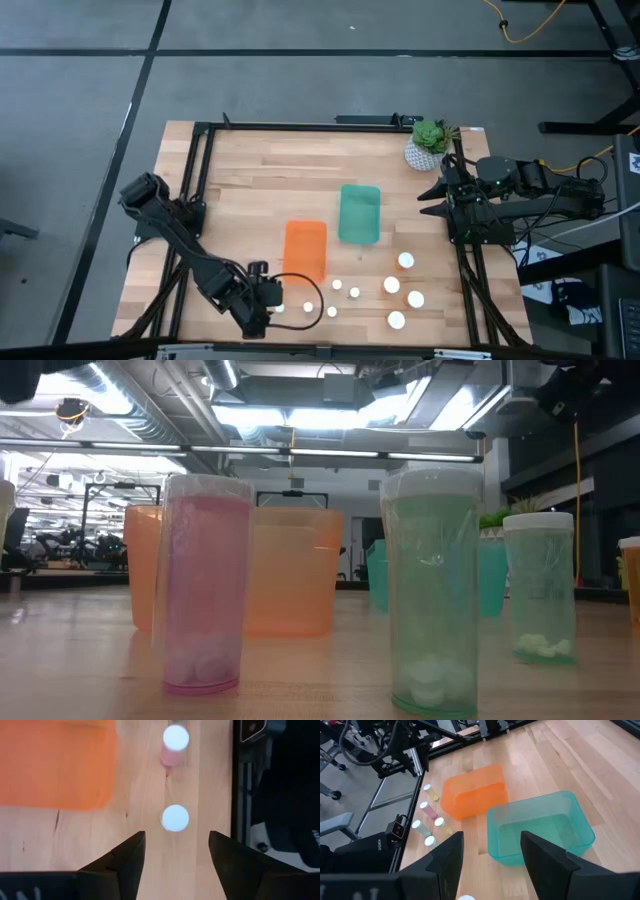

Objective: Pick and place medicine bottles into bin by pill shape (circle, oval)
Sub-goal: Put the big orange capsule bottle into the green bin

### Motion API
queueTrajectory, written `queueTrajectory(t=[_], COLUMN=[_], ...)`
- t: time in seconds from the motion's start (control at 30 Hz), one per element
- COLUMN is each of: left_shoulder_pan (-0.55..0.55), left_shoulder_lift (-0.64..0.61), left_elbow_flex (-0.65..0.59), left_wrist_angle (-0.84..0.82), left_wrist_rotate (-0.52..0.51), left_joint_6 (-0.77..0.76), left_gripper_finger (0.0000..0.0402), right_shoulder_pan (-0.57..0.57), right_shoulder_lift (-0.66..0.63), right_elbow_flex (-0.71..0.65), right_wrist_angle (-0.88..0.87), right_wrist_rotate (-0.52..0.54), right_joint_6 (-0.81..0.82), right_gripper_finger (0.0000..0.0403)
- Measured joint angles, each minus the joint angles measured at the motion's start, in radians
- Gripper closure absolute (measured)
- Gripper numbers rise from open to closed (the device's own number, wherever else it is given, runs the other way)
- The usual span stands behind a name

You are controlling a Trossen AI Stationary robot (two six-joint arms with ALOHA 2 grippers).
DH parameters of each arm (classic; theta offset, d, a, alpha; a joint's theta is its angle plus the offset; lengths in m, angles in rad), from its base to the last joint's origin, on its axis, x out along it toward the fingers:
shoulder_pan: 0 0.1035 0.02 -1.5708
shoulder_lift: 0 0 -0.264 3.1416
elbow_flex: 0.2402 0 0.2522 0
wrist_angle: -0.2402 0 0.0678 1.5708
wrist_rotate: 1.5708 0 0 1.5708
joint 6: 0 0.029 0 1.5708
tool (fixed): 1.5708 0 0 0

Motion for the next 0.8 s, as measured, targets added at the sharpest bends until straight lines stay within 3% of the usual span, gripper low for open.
queueTrajectory(t=[0.47, 0.6, 0.8], left_shoulder_pan=[0.000, 0.000, 0.000], left_shoulder_lift=[0.023, 0.023, 0.023], left_elbow_flex=[0.000, 0.000, 0.000], left_wrist_angle=[0.001, 0.001, 0.001], left_wrist_rotate=[-0.009, -0.010, -0.056], left_joint_6=[0.000, -0.008, -0.007], left_gripper_finger=[0.0190, 0.0190, 0.0190], right_shoulder_pan=[0.000, 0.000, 0.000], right_shoulder_lift=[0.000, 0.000, 0.000], right_elbow_flex=[0.000, 0.000, 0.000], right_wrist_angle=[-0.021, -0.019, -0.027], right_wrist_rotate=[0.000, -0.002, -0.141], right_joint_6=[0.006, 0.077, 0.187], right_gripper_finger=[0.0203, 0.0203, 0.0203])
